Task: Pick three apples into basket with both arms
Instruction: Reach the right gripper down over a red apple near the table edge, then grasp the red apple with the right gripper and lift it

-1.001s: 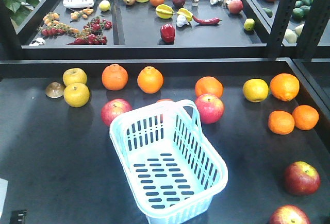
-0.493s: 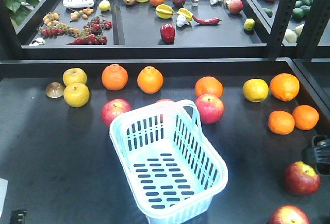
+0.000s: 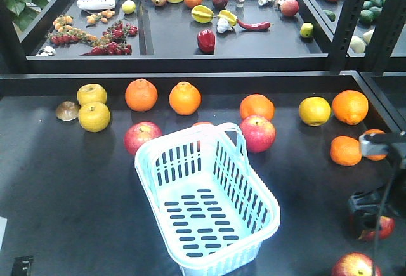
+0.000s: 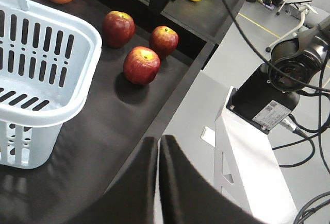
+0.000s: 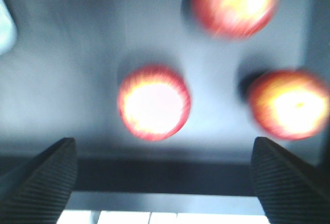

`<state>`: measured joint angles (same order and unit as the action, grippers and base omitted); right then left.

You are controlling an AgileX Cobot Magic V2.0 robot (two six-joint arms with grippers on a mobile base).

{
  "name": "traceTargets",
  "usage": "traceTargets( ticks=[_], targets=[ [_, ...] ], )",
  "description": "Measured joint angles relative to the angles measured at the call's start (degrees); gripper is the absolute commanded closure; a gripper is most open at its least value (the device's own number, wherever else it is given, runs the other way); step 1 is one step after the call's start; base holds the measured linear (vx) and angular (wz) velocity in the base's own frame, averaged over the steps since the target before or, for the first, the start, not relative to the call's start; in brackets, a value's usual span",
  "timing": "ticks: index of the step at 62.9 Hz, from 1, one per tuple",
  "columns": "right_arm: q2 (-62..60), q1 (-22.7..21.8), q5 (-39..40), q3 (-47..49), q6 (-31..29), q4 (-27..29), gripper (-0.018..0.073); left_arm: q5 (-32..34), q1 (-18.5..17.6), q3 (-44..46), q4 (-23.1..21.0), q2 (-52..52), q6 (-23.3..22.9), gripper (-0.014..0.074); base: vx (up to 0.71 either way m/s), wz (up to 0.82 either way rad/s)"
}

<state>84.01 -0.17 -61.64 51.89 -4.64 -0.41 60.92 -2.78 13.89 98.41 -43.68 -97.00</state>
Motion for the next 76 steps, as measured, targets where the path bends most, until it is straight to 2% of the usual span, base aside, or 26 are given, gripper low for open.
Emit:
traceTargets(
  ticks=[40, 76],
  targets=[
    [15.91, 0.00, 2.63, 0.29, 0.00, 1.22, -0.0052, 0.05, 0.00, 0.00, 0.00, 0.00, 0.00, 0.0604, 0.00, 0.00],
    [21.78, 0.00, 4.71, 0.50, 0.00, 2.36, -0.0038, 0.05, 0.00, 0.00, 0.00, 0.00, 0.00, 0.0604, 0.00, 0.00]
  ],
)
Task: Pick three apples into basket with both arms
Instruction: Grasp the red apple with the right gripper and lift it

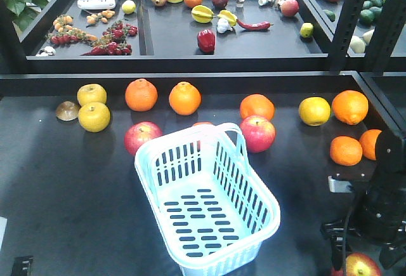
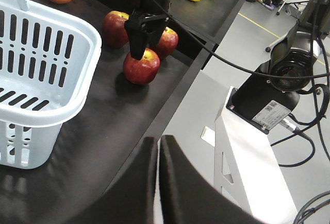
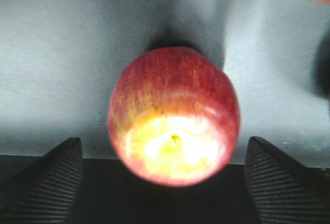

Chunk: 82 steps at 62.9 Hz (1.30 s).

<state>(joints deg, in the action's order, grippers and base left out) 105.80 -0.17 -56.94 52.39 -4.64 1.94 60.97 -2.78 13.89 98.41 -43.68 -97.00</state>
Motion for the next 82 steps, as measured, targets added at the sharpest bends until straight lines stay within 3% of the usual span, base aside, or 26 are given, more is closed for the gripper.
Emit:
traceTargets(
  ticks=[39, 48, 66, 82],
  targets=[
    [7.26, 0.00, 0.81, 0.50, 0.20, -0.06, -0.0006, 0.00, 0.00, 0.00, 0.00, 0.00, 0.00, 0.0604, 0.00, 0.00],
    [7.26, 0.00, 0.87, 0.50, 0.20, -0.06, 0.0097, 0.00, 0.00, 0.00, 0.00, 0.00, 0.00, 0.0604, 0.00, 0.00],
    [1.81, 0.00, 1.07, 0.38, -0.23, 0.00, 0.0424, 0.00, 0.00, 0.00, 0.00, 0.00, 0.00, 0.0604, 0.00, 0.00],
    [-14.06, 0.00, -0.37, 0.57, -2.34, 2.68, 0.0571, 0.00, 0.00, 0.00, 0.00, 0.00, 0.13, 0.0604, 0.00, 0.00]
  ],
)
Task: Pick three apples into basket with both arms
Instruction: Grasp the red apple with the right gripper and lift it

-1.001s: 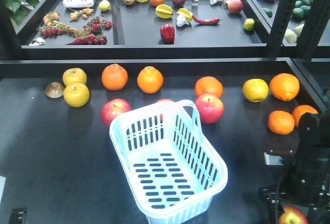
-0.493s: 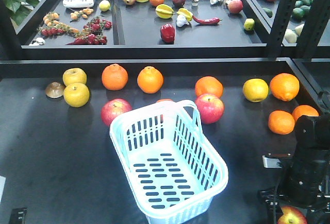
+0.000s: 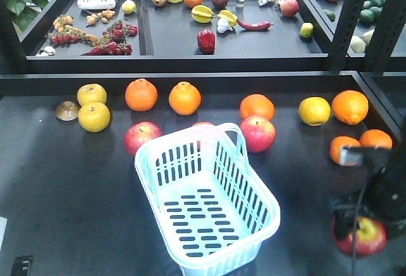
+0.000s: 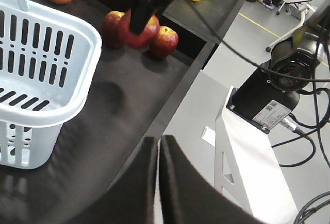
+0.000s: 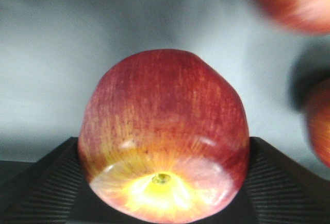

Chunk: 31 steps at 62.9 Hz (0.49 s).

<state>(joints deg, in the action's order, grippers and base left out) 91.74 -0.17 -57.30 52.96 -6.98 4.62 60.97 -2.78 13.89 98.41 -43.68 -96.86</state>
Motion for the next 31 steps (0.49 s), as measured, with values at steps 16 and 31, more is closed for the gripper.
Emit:
traceTargets(
  ticks=[16, 31],
  targets=[
    [-11.69, 0.10, -0.54, 3.49, -18.20, 27.05, 0.0564, -1.36, 0.00, 0.00, 0.00, 0.00, 0.00, 0.0604, 0.00, 0.00],
    [-10.60, 7.31, 1.42, 3.87, -28.54, 39.07, 0.0544, -2.37, 0.00, 0.00, 0.00, 0.00, 0.00, 0.0603, 0.00, 0.00]
  ],
)
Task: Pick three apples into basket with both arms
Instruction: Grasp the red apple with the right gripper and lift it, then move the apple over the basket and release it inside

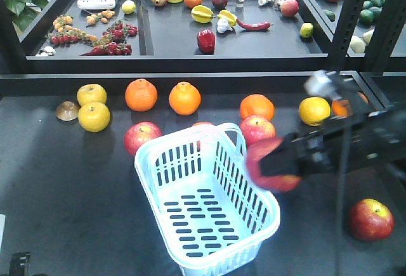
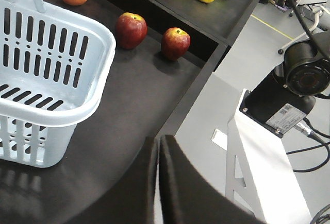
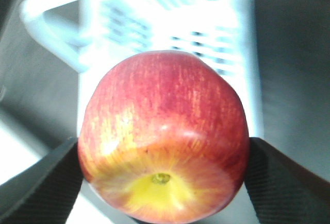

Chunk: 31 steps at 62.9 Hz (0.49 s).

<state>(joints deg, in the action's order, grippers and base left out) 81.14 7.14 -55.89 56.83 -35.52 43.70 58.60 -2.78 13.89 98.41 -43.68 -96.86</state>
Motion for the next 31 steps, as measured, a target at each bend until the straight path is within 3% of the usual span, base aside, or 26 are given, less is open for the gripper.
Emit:
traceTargets(
  ticks=[14, 31],
  targets=[
    [7.14, 10.89, 8.64, 0.00, -1.08, -0.70, 0.0400, 0.05, 0.00, 0.00, 0.00, 0.00, 0.00, 0.0603, 0.00, 0.00],
    [11.96, 15.26, 10.84, 0.96, -7.18, -1.61, -0.0036, 1.00, 0.00, 0.00, -0.05, 0.00, 0.00, 0.0603, 0.00, 0.00]
  ],
)
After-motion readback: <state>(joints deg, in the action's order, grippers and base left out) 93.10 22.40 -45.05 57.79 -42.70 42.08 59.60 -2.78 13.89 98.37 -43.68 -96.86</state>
